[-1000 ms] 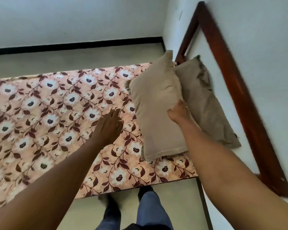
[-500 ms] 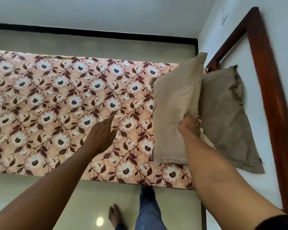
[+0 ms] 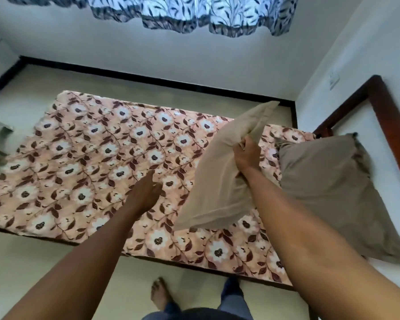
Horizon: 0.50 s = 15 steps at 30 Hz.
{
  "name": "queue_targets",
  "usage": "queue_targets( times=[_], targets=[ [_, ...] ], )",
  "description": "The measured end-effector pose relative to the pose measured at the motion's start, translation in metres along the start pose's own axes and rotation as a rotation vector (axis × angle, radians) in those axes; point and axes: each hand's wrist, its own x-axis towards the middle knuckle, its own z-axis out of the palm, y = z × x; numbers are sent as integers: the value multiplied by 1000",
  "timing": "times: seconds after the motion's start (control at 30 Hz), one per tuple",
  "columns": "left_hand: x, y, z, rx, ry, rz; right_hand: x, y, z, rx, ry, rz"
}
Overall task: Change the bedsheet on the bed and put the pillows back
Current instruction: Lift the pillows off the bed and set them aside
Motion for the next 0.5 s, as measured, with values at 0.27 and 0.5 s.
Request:
queue_targets(
  times=[0.27,0.5],
  targets=[
    [9,-119,-114,-762,26,-583,-38,-153,116,387,-261,21],
    [32,-211,-157,-1632,91,-479,-24,-233,201,488,-604,33]
  ],
)
